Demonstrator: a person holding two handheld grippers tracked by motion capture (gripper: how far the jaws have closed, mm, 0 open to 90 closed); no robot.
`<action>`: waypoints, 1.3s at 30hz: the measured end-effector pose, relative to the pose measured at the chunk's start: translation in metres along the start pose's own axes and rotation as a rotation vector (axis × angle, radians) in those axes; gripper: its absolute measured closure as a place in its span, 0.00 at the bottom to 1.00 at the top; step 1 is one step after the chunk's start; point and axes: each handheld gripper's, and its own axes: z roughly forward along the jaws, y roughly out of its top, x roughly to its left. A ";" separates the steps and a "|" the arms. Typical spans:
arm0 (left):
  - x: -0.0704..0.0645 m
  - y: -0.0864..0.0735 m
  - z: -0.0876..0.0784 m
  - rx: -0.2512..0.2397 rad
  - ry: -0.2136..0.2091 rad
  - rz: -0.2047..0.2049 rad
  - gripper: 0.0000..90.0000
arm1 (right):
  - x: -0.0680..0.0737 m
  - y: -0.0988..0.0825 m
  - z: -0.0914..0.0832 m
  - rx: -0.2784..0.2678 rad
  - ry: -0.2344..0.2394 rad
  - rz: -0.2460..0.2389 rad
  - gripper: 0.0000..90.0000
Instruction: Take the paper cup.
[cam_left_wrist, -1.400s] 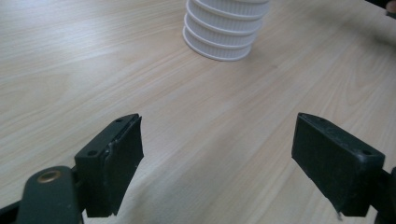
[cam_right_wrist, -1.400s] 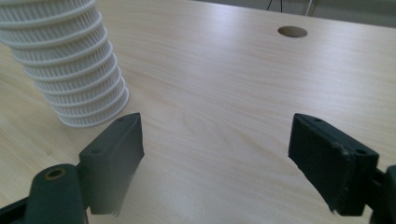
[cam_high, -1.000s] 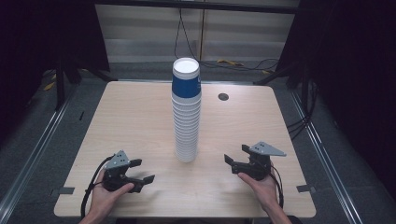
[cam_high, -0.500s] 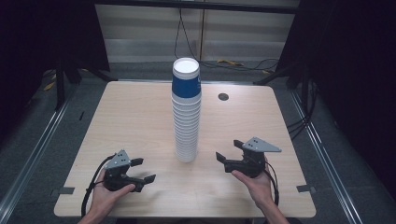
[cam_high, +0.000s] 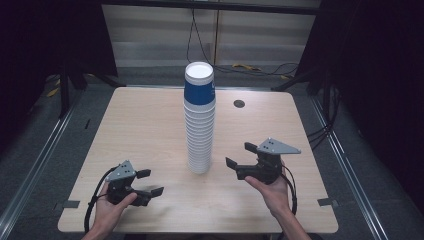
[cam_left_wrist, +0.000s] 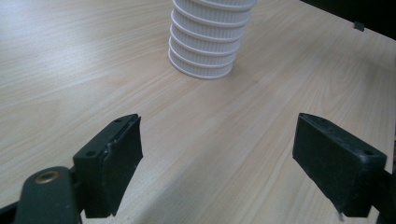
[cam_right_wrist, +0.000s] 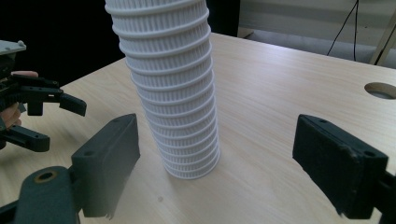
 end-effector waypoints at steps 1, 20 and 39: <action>-0.001 0.000 0.001 0.004 -0.009 0.011 0.18 | 0.001 0.002 0.000 -0.002 0.001 -0.005 0.17; -0.004 -0.001 0.002 0.012 -0.016 0.017 0.18 | -0.001 0.047 -0.016 -0.057 0.053 -0.038 0.17; -0.003 -0.001 0.003 0.017 -0.017 0.025 0.18 | -0.005 0.081 -0.022 -0.105 0.090 -0.051 0.17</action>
